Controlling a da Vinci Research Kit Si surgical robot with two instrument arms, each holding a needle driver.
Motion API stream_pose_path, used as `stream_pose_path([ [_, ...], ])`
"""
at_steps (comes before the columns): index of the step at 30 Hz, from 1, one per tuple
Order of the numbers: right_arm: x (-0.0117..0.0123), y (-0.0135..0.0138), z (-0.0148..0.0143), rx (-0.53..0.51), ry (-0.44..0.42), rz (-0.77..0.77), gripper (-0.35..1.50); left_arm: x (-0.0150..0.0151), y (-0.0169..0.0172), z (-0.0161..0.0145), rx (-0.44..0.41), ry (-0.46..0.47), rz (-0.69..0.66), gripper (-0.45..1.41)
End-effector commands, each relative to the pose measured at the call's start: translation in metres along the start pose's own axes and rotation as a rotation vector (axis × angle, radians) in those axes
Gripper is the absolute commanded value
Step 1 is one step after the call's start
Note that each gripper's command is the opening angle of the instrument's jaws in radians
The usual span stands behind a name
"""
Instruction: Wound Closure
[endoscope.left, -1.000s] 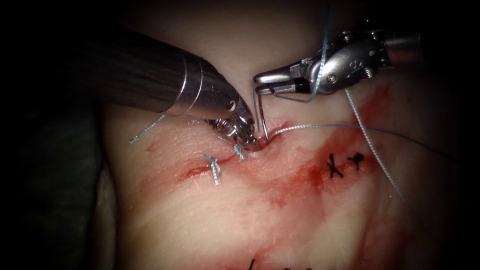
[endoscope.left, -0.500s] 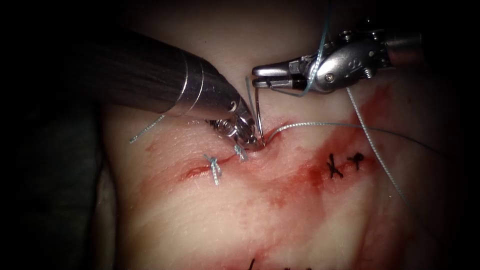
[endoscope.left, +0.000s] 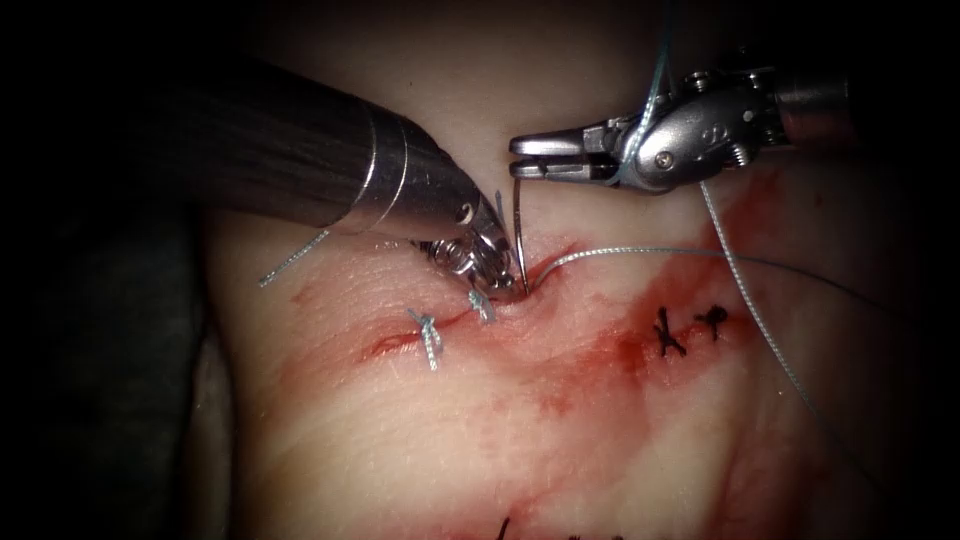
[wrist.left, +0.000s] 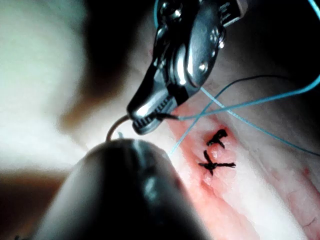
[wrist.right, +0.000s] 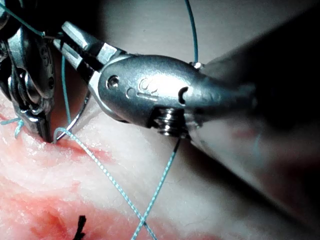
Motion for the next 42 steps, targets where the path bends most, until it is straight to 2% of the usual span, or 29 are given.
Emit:
stream_pose_path([
  [1, -0.0006, 0.0004, 0.0008, 0.001, 0.001, -0.001, -0.35, 0.0004, 0.0, 0.0006, 0.0, -0.001, 0.001, -0.45],
  [9, -0.0006, 0.0013, 0.0007, 0.018, 0.019, 0.058, -0.35, 0.0003, 0.0001, 0.0008, 0.001, -0.004, 0.007, -0.45],
  [35, -0.001, 0.0015, 0.0008, 0.025, 0.024, 0.164, -0.35, 0.0003, 0.0004, 0.001, 0.001, -0.008, 0.011, -0.45],
  [42, -0.0013, 0.0023, 0.0007, -0.02, -0.002, 0.167, -0.35, 0.0002, 0.0006, 0.0011, 0.001, -0.01, 0.013, -0.45],
])
